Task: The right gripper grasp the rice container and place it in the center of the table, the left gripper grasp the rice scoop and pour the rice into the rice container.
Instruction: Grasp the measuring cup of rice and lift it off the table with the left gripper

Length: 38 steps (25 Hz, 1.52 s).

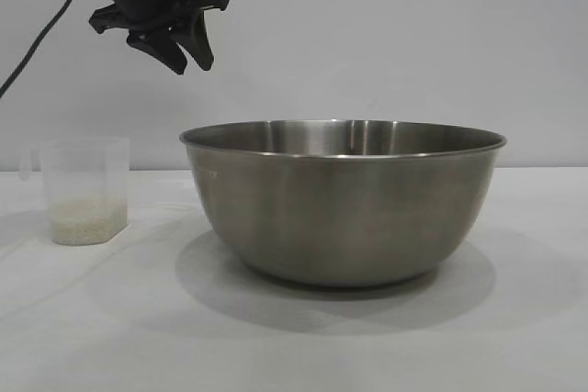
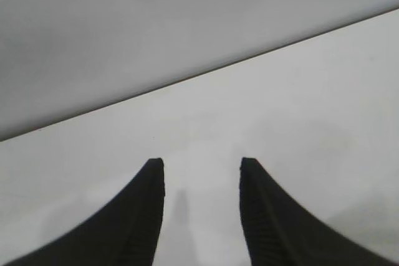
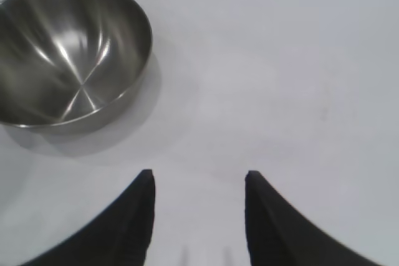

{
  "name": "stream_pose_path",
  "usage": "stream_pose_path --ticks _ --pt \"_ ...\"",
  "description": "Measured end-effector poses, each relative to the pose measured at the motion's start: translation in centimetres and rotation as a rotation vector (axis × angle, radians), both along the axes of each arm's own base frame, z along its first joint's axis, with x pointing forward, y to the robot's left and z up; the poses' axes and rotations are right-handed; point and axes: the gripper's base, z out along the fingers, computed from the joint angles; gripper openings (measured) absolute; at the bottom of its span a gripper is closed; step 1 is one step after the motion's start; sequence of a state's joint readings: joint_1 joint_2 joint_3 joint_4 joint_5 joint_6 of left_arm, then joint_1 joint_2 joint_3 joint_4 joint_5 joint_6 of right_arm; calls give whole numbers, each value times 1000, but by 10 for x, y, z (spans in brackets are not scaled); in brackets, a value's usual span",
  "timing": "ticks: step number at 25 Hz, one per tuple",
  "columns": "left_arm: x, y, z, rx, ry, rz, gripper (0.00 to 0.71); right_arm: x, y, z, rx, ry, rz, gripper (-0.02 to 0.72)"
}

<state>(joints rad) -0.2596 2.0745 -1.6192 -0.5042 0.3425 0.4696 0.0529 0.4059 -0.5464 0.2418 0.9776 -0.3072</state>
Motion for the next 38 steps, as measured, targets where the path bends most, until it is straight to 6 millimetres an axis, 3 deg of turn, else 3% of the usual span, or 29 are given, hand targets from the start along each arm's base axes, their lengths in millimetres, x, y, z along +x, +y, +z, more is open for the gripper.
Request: stream_pose_path --ticks 11,15,31,38 --pt "-4 1 12 17 -15 -17 237 -16 0 -15 17 88 -18 322" --pt "-4 4 13 16 -15 -13 237 -18 -9 -21 54 153 -207 322" --pt "-5 5 13 20 -2 -18 237 -67 -16 -17 72 -159 -267 322" --pt "-13 7 41 48 -79 -54 237 -70 -16 -18 74 -176 -266 322"
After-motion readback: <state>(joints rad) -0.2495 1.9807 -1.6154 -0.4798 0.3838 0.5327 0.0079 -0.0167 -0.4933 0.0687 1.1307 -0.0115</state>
